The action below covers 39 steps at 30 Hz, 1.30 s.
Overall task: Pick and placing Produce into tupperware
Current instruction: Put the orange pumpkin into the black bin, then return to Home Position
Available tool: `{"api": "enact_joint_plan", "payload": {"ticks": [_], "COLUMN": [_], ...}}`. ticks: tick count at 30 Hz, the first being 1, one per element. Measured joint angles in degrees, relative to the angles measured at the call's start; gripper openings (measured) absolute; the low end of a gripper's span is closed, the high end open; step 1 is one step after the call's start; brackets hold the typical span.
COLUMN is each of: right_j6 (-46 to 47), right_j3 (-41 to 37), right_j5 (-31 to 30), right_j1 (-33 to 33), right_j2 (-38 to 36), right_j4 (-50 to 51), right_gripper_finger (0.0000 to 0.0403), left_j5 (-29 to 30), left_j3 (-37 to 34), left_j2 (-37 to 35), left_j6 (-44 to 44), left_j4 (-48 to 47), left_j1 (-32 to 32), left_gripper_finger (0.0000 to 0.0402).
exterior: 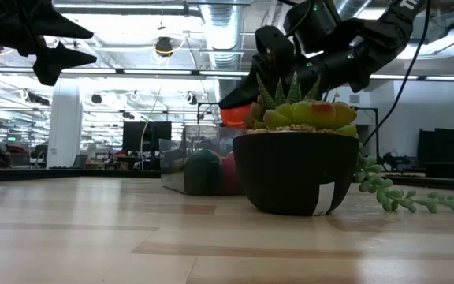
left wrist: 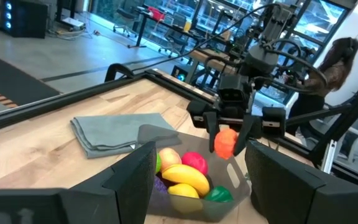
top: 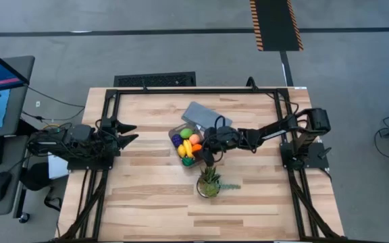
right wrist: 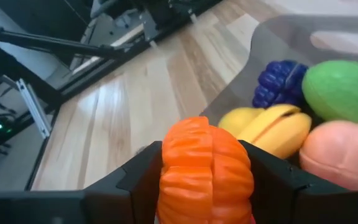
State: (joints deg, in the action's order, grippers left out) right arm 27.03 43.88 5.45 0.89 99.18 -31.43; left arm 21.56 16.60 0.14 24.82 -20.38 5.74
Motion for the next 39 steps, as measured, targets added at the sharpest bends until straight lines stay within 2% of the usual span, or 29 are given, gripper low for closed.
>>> {"api": "enact_joint_plan", "payload": {"ticks": [20, 25, 33, 39], "right_j6": [-0.3, -2.0, -5.6, -7.5], "right_j3": [0.7, 1.7, 1.8, 1.8], "right_j5": [0.0, -1.6, -2.8, -4.2], "right_j1": [-0.2, -0.5, -0.3, 0.8], "right_j2": [0.0, -0.1, -6.1, -14.6], "right_j4": [1.1, 1.1, 6.6, 13.2], "right_gripper_finger": [0.0231, 0.0230, 0.0230, 0.0230], "left_j5": [0.3, 0.3, 0.3, 0.3], "left_j3": [0.0, 0.0, 0.0, 0.0], "left_j2": [0.0, 0.0, 0.0, 0.0], "left_j6": [0.0, 0.0, 0.4, 0.4], "left_j4": [0.1, 0.1, -0.6, -0.6], "left_j1": [0.0, 0.0, 0.0, 0.0], "left_gripper_finger": [0.0234, 0.0234, 0.0234, 0.0234]}}
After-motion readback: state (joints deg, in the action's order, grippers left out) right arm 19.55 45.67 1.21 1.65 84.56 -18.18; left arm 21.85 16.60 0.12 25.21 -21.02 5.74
